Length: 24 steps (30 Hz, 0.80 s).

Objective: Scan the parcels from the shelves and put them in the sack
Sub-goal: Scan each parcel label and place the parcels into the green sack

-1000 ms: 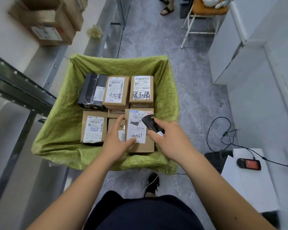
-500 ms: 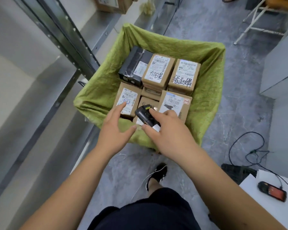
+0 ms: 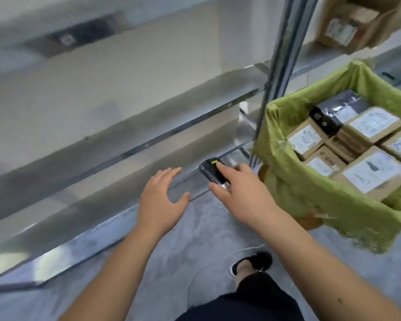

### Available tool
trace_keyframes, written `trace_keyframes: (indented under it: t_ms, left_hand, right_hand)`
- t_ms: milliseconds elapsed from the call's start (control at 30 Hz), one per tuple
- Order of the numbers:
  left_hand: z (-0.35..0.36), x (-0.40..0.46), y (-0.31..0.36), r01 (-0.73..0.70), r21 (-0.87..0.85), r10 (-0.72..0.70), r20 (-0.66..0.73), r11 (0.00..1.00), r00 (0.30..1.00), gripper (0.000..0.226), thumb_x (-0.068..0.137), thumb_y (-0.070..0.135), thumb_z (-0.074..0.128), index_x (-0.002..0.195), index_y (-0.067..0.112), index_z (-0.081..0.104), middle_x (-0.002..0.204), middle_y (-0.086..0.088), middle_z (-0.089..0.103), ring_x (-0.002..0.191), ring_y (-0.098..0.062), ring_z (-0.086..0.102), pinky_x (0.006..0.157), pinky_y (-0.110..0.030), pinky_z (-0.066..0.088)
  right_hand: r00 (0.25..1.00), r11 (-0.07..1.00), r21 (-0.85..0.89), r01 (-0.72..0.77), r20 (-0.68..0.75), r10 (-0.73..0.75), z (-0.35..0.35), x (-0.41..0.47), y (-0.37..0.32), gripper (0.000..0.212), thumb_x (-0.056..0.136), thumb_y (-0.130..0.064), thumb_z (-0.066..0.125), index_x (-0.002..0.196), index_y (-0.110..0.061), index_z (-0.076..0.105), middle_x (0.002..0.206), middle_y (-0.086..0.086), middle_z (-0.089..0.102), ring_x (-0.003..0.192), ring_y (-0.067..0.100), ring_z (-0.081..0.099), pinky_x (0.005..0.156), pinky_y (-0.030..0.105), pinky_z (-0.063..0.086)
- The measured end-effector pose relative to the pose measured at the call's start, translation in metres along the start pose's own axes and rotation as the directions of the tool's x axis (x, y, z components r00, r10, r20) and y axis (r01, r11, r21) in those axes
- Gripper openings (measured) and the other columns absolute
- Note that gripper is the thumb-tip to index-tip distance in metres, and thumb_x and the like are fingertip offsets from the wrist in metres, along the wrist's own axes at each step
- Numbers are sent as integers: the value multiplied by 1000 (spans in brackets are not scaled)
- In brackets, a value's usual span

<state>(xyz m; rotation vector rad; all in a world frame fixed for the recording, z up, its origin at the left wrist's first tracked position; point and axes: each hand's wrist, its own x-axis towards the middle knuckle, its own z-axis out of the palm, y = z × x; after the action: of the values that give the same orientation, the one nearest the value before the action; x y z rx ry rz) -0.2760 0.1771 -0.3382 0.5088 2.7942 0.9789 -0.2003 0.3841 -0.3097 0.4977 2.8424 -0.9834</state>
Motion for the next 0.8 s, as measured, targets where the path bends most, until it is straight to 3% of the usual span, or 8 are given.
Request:
trace_keyframes:
  t_ms: [133, 200, 400, 500, 667, 800]
  left_hand:
    - [-81, -78, -87, 160, -19, -161, -170, 987, 972, 63, 86, 30, 82, 144, 37, 58, 148, 10, 55, 141, -14, 45, 115, -27, 29]
    - [-118, -119, -119, 232, -30, -232, -244, 972, 942, 62, 87, 30, 81, 144, 37, 57, 149, 9, 54, 142, -15, 43, 115, -26, 27]
    - [-198, -222, -172, 376, -55, -359, -452, 925, 816, 64, 87, 30, 81, 147, 31, 57, 148, 6, 56, 139, -17, 46, 115, -31, 33]
    - [-223, -250, -180, 432, -15, -375, -522, 902, 766, 67, 88, 38, 79, 149, 32, 53, 148, 7, 55, 139, -19, 46, 117, -42, 38]
    - [-258, -266, -188, 498, 57, -397, -529, 866, 750, 79, 87, 59, 68, 158, 39, 38, 160, 8, 43, 150, -19, 34, 121, -48, 33]
    - [-296, -275, -201, 537, 77, -407, -565, 840, 718, 84, 83, 69, 59, 158, 41, 35, 162, 7, 39, 151, -18, 31, 123, -46, 30]
  right_hand:
    - [979, 984, 29, 173, 108, -175, 63, -27, -93, 63, 98, -61, 52, 155, -38, 39, 121, 3, 46, 99, 28, 58, 89, 43, 53]
    - [951, 963, 18, 270, 150, -270, 90, -40, -138, 62, 99, -60, 52, 155, -38, 39, 121, 3, 46, 101, 30, 58, 90, 42, 53]
    - [850, 879, 33, 476, 237, -470, 143, -67, -245, 63, 98, -59, 52, 156, -40, 38, 124, 2, 45, 100, 28, 58, 87, 38, 52]
    - [788, 824, 43, 565, 267, -555, 156, -78, -285, 61, 98, -58, 53, 154, -38, 41, 115, -1, 44, 92, 24, 59, 80, 36, 51]
    - [697, 725, -25, 688, 300, -651, 164, -88, -345, 54, 99, -58, 53, 148, -38, 47, 114, 4, 48, 98, 31, 59, 87, 40, 53]
    - [636, 660, -53, 749, 336, -695, 171, -93, -399, 49, 97, -58, 54, 143, -41, 51, 108, 3, 46, 86, 28, 60, 75, 36, 49]
